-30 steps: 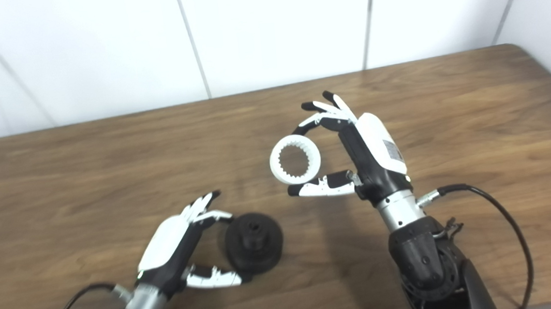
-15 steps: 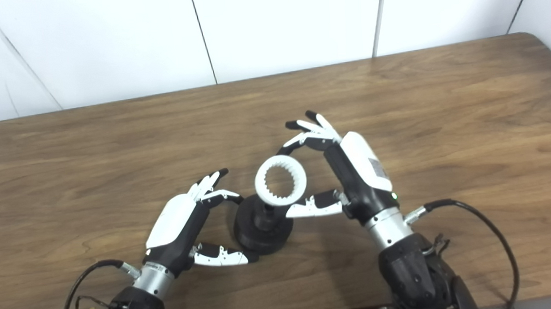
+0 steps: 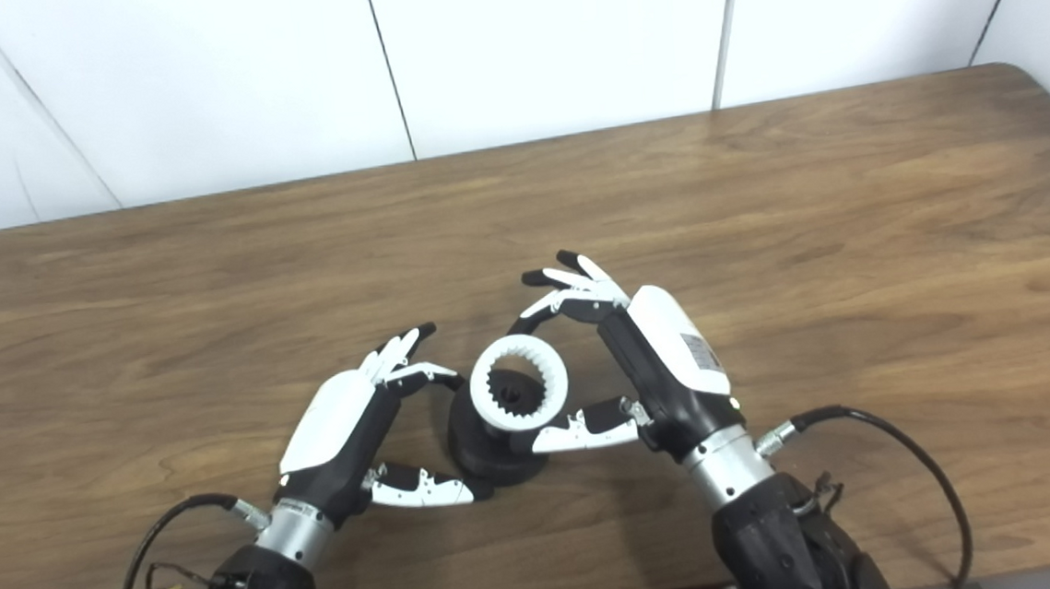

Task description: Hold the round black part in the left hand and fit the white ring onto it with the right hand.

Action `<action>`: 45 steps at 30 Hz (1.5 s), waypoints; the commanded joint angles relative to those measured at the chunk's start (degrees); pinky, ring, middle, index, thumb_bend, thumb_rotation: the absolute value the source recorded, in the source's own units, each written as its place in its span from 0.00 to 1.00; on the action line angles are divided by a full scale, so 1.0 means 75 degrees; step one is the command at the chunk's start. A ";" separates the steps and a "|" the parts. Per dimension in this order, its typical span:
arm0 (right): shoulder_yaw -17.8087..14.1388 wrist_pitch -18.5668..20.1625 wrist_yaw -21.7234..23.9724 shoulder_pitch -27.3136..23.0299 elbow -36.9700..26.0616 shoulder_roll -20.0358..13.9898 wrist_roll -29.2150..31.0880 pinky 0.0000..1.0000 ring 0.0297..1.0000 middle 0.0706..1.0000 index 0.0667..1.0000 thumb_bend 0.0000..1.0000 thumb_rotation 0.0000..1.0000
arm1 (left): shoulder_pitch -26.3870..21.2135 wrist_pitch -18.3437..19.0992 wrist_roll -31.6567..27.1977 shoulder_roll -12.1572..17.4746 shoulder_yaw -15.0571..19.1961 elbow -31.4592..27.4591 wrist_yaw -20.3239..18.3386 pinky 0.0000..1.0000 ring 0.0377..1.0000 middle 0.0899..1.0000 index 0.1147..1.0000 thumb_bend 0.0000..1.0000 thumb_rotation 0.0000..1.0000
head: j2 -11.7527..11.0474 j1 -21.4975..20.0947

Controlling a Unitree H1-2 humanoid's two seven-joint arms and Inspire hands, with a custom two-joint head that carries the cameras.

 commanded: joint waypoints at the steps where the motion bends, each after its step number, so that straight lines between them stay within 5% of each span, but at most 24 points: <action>1: -0.0070 -0.0331 -0.0007 -0.0135 -0.0166 0.0006 0.0012 0.87 0.96 0.84 0.44 0.52 0.14 | -0.0227 0.0022 0.0236 0.0031 -0.0046 -0.0321 0.0010 1.00 1.00 1.00 0.61 0.97 0.33 | 0.0010 0.0008; 15: -0.0256 -0.0254 0.0158 -0.0238 -0.0239 -0.0030 0.0116 0.86 0.96 0.84 0.44 0.52 0.14 | -0.0348 0.0468 0.0833 0.0041 -0.0259 -0.0449 -0.0598 1.00 1.00 1.00 0.62 1.00 0.36 | 0.0102 0.0041; 45: 0.0146 -0.0271 0.0636 -0.0322 0.0129 0.0001 -0.0230 1.00 0.97 0.84 0.44 0.52 0.14 | -0.0373 0.0607 0.0947 -0.0130 -0.0339 -0.0528 -0.0644 1.00 1.00 1.00 0.63 1.00 0.38 | 0.0268 0.0377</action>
